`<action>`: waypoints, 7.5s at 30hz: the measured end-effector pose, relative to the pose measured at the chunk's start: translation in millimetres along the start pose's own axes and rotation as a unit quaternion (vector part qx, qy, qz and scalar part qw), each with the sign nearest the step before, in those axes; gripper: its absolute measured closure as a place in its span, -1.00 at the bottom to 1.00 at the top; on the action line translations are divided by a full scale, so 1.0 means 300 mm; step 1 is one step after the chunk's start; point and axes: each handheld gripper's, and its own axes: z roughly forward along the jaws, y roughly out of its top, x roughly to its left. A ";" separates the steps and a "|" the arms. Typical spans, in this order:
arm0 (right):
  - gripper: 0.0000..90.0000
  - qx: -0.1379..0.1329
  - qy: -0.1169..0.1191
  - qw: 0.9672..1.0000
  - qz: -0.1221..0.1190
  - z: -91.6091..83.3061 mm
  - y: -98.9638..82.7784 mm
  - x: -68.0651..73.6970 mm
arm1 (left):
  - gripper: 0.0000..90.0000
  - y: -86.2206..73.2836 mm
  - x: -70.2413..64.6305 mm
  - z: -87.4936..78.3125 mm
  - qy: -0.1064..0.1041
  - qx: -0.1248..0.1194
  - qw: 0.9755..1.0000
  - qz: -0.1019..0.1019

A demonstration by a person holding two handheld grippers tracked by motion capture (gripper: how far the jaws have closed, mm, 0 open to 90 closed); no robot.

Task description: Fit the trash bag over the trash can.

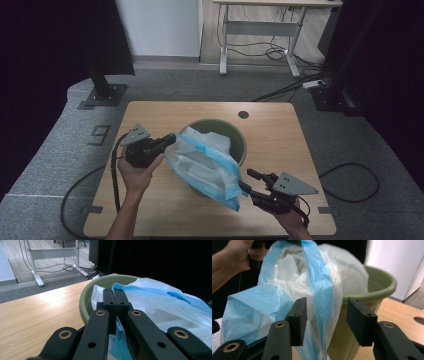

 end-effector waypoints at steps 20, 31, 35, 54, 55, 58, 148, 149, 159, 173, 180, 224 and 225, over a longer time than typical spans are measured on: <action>0.83 0.031 -0.019 0.999 -0.006 0.069 -0.031 -0.006 | 1.00 -0.004 0.006 -0.022 -0.004 -0.008 1.000 0.003; 0.98 0.010 -0.057 0.998 -0.003 0.009 0.026 -0.074 | 1.00 -0.001 0.003 -0.030 -0.010 -0.009 1.000 0.012; 0.98 0.002 -0.076 0.997 -0.014 0.023 0.082 -0.121 | 1.00 0.002 0.020 -0.038 -0.008 -0.008 1.000 0.010; 0.98 0.049 -0.124 0.990 -0.043 0.297 0.168 -0.383 | 1.00 0.025 0.151 0.073 0.001 0.039 0.999 -0.011; 0.98 0.049 -0.124 0.990 -0.043 0.297 0.168 -0.383 | 1.00 0.025 0.151 0.073 0.001 0.039 0.999 -0.011; 0.98 0.054 -0.127 0.990 -0.042 0.352 0.159 -0.418 | 1.00 0.026 0.179 0.090 0.007 0.037 0.999 -0.016; -0.03 0.023 -0.062 0.997 0.036 0.295 0.269 -0.337 | 1.00 -0.073 0.257 0.145 0.021 0.077 0.995 -0.052; -0.03 0.023 -0.062 0.997 0.036 0.295 0.269 -0.337 | 1.00 -0.073 0.256 0.144 0.022 0.076 0.996 -0.051; -0.11 0.009 -0.066 0.997 0.047 0.248 0.316 -0.364 | 1.00 -0.072 0.244 0.150 0.023 0.073 0.996 -0.048; -0.12 0.089 -0.041 0.994 0.043 0.365 0.206 -0.351 | 1.00 -0.065 0.237 0.148 0.020 0.073 0.996 -0.044; 0.57 0.095 -0.072 0.993 0.023 0.369 0.185 -0.343 | 1.00 -0.065 0.237 0.149 0.019 0.073 0.996 -0.045; 0.97 0.074 0.057 0.996 0.011 0.125 -0.103 0.026 | 1.00 -0.205 0.190 0.110 -0.033 0.092 0.994 -0.038; 0.97 0.075 0.061 0.995 0.012 0.128 -0.109 0.026 | 1.00 -0.206 0.189 0.109 -0.033 0.092 0.994 -0.040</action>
